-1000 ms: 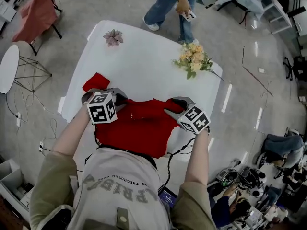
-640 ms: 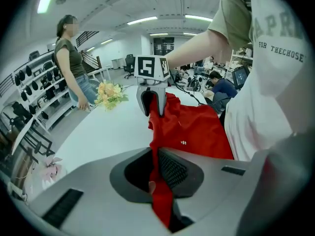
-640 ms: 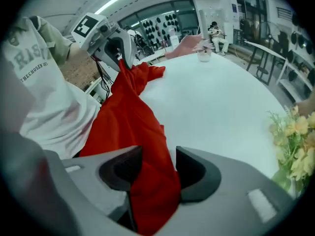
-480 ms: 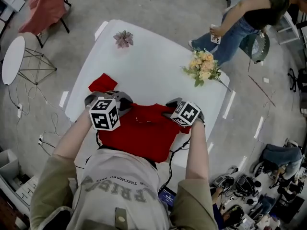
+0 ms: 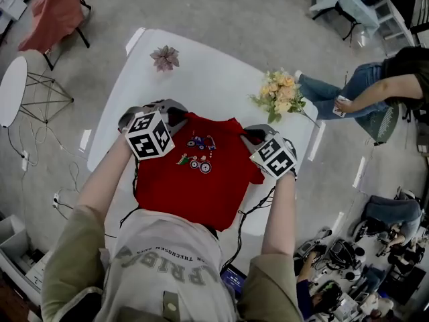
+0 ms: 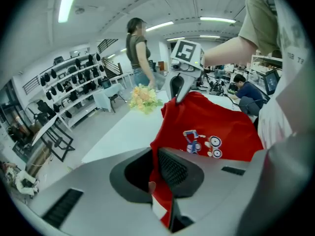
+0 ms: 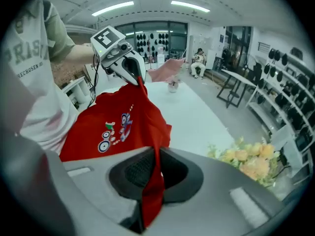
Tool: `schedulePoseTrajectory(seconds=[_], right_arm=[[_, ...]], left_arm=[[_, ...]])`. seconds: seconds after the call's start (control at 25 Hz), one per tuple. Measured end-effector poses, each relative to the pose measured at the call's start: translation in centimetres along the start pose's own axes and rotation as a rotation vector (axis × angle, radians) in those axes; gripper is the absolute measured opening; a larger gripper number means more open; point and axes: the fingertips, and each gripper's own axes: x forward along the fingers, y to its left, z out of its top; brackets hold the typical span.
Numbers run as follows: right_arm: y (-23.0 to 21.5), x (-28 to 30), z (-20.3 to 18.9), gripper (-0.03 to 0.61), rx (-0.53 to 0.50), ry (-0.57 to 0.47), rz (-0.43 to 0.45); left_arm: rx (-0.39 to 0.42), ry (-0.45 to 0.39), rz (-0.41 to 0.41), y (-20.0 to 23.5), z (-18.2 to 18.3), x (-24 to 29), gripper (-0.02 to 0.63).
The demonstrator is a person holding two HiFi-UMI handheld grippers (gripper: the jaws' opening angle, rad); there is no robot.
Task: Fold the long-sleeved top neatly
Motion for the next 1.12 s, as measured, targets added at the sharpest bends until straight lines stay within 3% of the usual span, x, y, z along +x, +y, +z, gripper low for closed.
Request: schedulePoseTrajectory(seconds=[0.24,0.52,0.8,0.88,0.96,1.12], right_arm=[[-4.7,2.1,0.6,0.025,0.054,0.033,-0.157],[-6.7,5.5,-1.2,0.025,0.162,0.09,-0.141],[-7.6,6.9,-2.3,0.026,0.231,0.131,-0.121],[-7.5,6.4,-1.9,0.078,0.267,0.095,-0.116],[-7.4,5.3,-1.3,0.215,0.305,0.026,-0.115],[-7.0,0.8,-0.6,0.233,0.345,-0.125,-0.176]], left_arm=[[-0.043,0.017,0.101,6.3,0.0,4.4,0.035],[-0.085,0.09,0.043,8.1,-2.7,10.1,0.037],[-0.114,0.096,0.027,8.5,-3.4,11.7,0.057],[-0.149,0.085,0.042,8.9,-3.4,11.4,0.107],[-0.172,0.07,0.055,9.3,-3.4,10.7,0.174],[-0.196,0.035,0.085,9.8,-3.1,7.7,0.229]])
